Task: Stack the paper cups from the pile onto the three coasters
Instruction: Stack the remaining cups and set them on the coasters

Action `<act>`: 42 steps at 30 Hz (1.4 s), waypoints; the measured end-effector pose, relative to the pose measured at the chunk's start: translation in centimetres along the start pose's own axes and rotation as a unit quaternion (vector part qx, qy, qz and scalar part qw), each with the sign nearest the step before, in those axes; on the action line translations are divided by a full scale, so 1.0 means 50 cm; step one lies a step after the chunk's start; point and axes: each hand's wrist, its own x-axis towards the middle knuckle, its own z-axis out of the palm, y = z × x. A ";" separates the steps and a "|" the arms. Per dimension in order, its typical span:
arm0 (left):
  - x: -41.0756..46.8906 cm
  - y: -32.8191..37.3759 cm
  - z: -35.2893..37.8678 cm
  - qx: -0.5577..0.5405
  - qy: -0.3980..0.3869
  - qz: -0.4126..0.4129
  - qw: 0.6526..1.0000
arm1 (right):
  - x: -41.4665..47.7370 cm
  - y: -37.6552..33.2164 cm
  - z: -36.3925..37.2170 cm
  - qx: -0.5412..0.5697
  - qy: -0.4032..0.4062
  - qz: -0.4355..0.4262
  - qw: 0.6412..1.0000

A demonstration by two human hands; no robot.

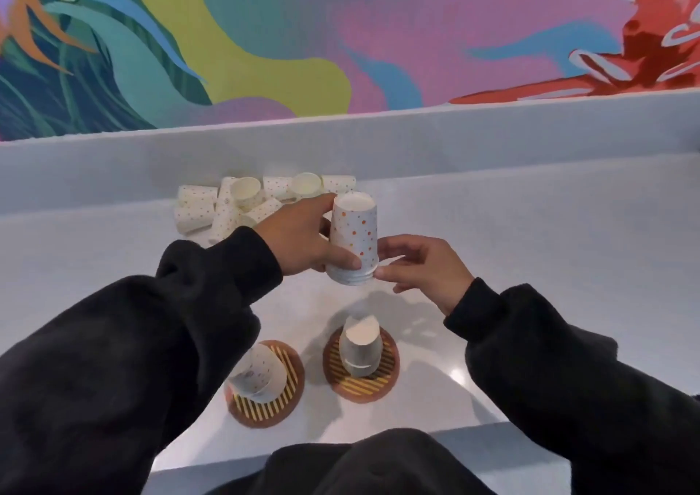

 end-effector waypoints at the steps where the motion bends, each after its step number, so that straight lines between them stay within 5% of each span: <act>1: -0.013 -0.003 0.009 0.001 -0.002 -0.003 1.000 | -0.014 0.007 0.002 -0.008 -0.004 -0.003 1.000; 19: -0.118 -0.089 0.204 0.029 0.053 -0.018 0.998 | -0.099 0.112 0.028 -0.172 -0.026 -0.021 0.985; 42: -0.086 -0.191 0.284 0.076 0.030 -0.068 0.994 | -0.088 0.223 0.063 -0.218 -0.040 0.035 0.974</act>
